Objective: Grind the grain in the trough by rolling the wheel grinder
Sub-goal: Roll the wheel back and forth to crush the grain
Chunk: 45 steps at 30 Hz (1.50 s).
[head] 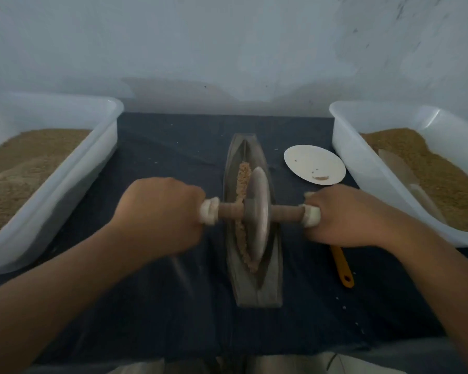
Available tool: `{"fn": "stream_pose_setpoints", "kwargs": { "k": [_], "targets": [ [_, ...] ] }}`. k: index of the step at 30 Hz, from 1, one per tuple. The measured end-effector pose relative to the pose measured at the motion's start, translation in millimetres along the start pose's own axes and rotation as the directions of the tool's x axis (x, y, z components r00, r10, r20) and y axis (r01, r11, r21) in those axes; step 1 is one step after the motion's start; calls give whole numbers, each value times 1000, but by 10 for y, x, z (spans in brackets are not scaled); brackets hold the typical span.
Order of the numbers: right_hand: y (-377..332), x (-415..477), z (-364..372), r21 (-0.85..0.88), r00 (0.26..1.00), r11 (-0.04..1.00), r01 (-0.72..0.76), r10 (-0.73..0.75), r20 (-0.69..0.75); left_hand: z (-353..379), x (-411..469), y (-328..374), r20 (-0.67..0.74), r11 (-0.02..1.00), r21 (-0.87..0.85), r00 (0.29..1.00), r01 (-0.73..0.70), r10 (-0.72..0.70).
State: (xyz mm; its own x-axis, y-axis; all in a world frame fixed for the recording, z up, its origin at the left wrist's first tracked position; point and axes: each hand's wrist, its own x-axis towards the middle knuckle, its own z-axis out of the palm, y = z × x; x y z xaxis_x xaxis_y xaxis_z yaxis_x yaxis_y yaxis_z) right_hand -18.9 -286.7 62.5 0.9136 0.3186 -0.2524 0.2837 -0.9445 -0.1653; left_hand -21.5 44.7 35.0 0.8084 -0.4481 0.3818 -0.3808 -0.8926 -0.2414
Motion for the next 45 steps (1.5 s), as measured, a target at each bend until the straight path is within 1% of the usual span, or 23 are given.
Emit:
{"fn": "stream_pose_setpoints", "kwargs": {
  "k": [2,4,6,9,11,13,15,17,18,19,20,22,23,24,26,28,31,33,36,38,40,43,45],
  "targets": [
    [23,61,47,14,1000,1000,-19,19,-20,90,39,-38,9,999,-33,999,35,-34],
    [36,335,6,-47,988,996,-74,67,-136,245,279,-97,95,992,-39,989,118,-114],
    [21,652,-111,-151,954,977,-151,104,-283,357,627,-153,134,978,-24,970,209,-204],
    [-48,922,-285,-202,918,958,-202,113,-380,411,951,-208,190,951,-69,939,303,-285],
    [-64,889,-319,-226,929,957,-181,91,-358,394,887,-203,270,940,-120,922,319,-278],
    [-72,672,-265,-224,961,966,-132,69,-269,336,614,-165,342,948,-171,919,268,-198],
    [-56,388,-158,-171,987,981,-93,68,-144,276,291,-135,304,963,-190,944,191,-127],
    [-40,179,-72,-120,997,989,-80,78,-23,205,81,-119,229,975,-168,968,143,-103],
    [-20,149,-31,-102,996,991,-84,85,3,204,57,-113,203,979,-155,974,131,-98],
    [-6,168,-7,-93,996,992,-87,86,-17,219,91,-108,200,981,-142,974,134,-104],
    [-5,231,-4,-106,993,990,-89,79,-92,245,162,-109,217,978,-142,969,155,-122],
    [-5,472,-59,-198,952,975,-106,42,-302,320,407,-132,259,959,-172,949,227,-178],
    [-13,613,-121,-230,931,965,-123,33,-363,363,569,-158,266,951,-174,942,256,-205],
    [-22,744,-201,-240,922,960,-144,42,-386,401,733,-189,272,945,-161,933,284,-234],
    [-42,929,-349,-217,921,959,-180,87,-379,423,982,-227,287,939,-126,918,320,-275],
    [-19,974,-379,-202,938,963,-179,105,-330,402,1063,-235,315,942,-124,913,310,-259],
    [-31,719,-270,-191,978,973,-130,94,-186,292,773,-232,370,966,-158,919,207,-136],
    [-40,407,-180,-142,993,986,-86,73,-93,232,450,-224,391,967,-210,919,143,-51],
    [-78,135,-112,-85,999,996,-37,35,-18,174,115,-175,426,952,-270,904,143,-15],
    [-74,242,-113,-141,997,989,-34,23,-80,223,113,-150,429,947,-263,901,185,-57],
    [-40,479,-161,-211,980,975,-67,25,-196,285,312,-168,413,948,-224,903,226,-118],
    [23,842,-209,-214,940,965,-153,76,-332,357,804,-233,341,956,-127,917,264,-207],
    [39,968,-216,-199,913,960,-199,107,-394,346,1058,-244,303,962,-71,925,265,-232]
  ]
}}
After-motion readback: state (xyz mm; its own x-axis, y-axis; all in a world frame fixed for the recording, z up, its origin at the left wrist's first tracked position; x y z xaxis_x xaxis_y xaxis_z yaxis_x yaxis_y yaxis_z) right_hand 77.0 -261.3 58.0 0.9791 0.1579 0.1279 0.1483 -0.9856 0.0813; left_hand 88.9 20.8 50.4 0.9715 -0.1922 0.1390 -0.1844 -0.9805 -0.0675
